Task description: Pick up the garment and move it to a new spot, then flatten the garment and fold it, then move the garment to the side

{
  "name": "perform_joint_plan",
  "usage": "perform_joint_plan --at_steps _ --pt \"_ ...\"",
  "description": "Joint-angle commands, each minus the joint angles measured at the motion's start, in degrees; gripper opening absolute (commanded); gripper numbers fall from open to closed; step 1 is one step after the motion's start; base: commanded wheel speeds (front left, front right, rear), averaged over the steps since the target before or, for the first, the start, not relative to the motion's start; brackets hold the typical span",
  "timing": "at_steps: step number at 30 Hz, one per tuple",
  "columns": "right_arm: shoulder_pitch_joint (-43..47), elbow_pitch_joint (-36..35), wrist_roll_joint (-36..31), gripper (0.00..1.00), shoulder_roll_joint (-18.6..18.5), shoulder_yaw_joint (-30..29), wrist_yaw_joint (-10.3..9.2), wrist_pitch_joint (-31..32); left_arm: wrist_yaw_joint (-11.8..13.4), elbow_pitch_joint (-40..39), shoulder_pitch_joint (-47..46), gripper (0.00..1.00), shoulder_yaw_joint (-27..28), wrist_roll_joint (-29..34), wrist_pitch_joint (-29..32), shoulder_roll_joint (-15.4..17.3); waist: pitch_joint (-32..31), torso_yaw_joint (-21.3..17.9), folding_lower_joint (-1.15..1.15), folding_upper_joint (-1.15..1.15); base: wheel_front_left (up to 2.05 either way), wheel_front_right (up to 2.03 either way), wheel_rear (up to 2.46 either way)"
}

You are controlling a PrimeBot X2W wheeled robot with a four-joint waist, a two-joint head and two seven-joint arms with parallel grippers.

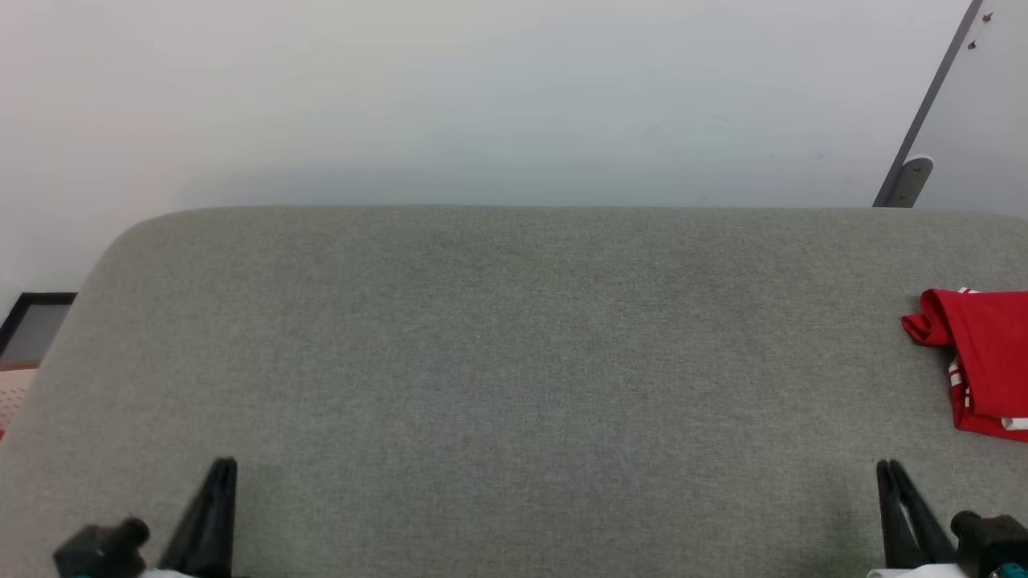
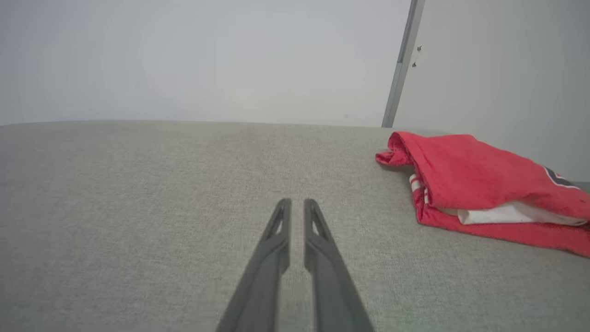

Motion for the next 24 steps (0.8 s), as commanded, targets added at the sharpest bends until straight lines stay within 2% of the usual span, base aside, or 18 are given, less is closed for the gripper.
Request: perform_joint_plan --at_steps 1,24 --pt "-0.4 0.4 1.0 0.00 0.0 -0.3 0.00 0.5 0.0 0.1 -0.1 0.00 0.1 -0.9 0.3 -0.4 0.0 0.0 0.00 0.00 0.00 0.00 0.00" --pt "-2.3 -0.5 26.8 0.00 0.6 0.0 -0.02 6.5 0.0 0.2 -2.6 0.00 2.7 -18.7 6.5 -5.5 0.2 -0.2 0.00 0.00 0.00 0.00 0.00"
